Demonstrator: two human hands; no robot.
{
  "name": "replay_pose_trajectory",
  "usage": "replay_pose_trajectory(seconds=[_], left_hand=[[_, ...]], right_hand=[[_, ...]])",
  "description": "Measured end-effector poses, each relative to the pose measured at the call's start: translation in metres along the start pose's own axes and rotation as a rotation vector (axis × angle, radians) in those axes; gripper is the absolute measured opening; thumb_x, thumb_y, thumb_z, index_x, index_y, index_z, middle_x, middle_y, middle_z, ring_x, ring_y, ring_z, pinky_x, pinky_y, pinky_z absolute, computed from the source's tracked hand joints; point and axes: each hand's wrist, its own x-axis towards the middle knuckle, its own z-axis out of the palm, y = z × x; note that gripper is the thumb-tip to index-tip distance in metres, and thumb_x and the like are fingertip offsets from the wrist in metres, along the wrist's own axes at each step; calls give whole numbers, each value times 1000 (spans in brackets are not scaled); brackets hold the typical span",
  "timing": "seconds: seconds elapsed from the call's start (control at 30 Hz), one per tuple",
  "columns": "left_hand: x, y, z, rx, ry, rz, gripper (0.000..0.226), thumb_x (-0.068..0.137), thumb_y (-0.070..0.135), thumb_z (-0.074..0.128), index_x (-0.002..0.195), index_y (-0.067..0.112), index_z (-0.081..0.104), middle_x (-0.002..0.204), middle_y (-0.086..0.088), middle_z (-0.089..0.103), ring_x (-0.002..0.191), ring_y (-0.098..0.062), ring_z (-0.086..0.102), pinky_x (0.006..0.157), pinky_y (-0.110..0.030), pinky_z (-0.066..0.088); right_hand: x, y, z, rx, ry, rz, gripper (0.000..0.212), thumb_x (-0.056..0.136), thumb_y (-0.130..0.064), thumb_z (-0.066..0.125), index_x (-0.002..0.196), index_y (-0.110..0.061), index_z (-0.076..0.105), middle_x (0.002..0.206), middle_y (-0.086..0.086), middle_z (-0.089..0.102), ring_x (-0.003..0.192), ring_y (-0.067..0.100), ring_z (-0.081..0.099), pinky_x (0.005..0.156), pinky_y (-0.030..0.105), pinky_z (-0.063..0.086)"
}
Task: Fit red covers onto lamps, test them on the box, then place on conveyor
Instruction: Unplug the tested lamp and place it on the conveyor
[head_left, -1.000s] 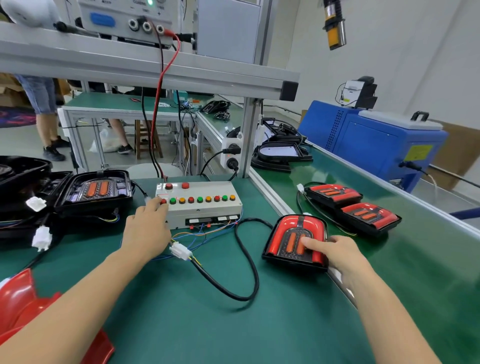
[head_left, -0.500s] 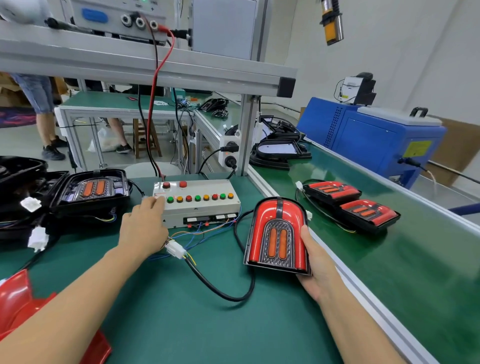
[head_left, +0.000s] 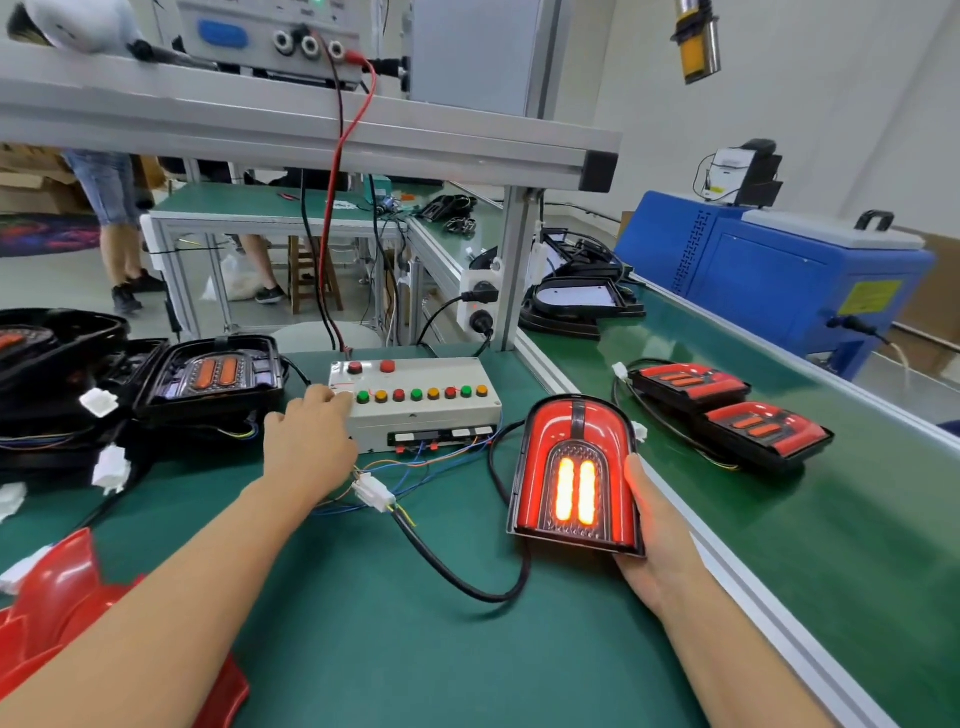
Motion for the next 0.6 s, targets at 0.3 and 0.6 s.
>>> replay_pose_trajectory(seconds=[0.3, 0.6], left_hand=[[1, 6, -6, 76, -9, -31, 47, 87, 14, 49, 134, 19, 47, 136, -6, 43, 120, -27, 44, 99, -41, 31], [-6, 79, -2, -27, -83, 86, 60, 96, 54, 28, 150, 35, 11, 160, -6, -4, 145, -32, -11, 110, -60, -9]], right_hand=[[-2, 2, -1, -24, -21, -23, 54, 81, -57, 54, 116, -17, 65, 108, 11, 73, 97, 28, 72, 65, 35, 60], [-2, 3, -1, -46, -58, -27, 52, 84, -56, 52, 117, -18, 66, 108, 9, 73, 96, 24, 72, 62, 29, 59]])
